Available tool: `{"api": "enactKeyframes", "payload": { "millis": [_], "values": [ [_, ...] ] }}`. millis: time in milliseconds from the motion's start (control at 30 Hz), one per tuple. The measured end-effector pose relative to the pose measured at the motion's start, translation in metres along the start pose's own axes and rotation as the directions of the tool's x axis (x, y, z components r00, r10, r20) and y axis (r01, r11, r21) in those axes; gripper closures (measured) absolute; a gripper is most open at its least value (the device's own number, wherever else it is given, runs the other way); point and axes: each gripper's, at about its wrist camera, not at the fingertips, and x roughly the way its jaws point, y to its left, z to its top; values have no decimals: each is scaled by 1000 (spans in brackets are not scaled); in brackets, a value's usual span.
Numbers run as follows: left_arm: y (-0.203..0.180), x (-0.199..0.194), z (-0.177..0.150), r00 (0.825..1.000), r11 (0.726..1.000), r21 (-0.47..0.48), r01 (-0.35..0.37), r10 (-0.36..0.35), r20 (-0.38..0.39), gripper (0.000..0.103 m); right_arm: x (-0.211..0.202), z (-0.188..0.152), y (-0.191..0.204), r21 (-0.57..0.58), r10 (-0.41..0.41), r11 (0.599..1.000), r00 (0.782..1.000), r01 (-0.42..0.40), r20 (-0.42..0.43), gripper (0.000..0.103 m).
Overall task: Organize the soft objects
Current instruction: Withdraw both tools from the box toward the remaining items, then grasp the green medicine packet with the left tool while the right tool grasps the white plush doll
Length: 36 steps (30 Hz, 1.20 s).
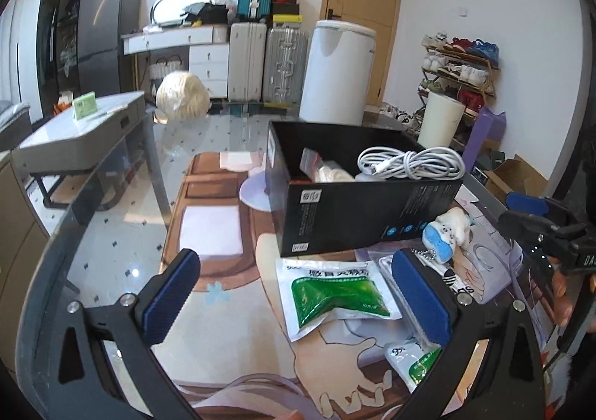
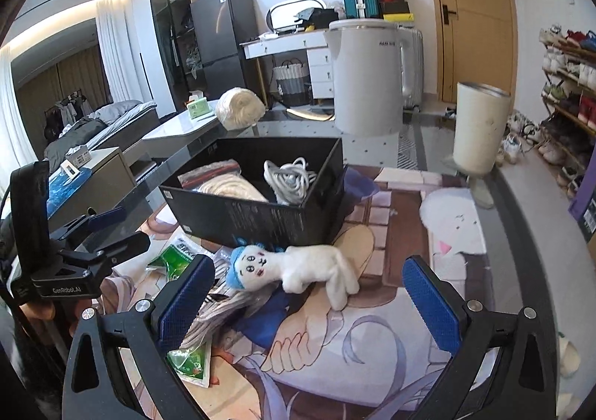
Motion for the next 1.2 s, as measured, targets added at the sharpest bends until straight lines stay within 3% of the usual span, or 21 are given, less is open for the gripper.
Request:
{"api": "enactKeyframes", "payload": {
  "millis": [567,1200],
  "values": [
    [2,2,-3,1000,1000,-15,16,-16,-17,0,38,-11,2,49,76,996,987,-70,-140,1],
    [-14,4,-6,999,998,61,-12,14,-39,0,72,2,10,-5,47,999,979,-49,-197,1]
  ]
}}
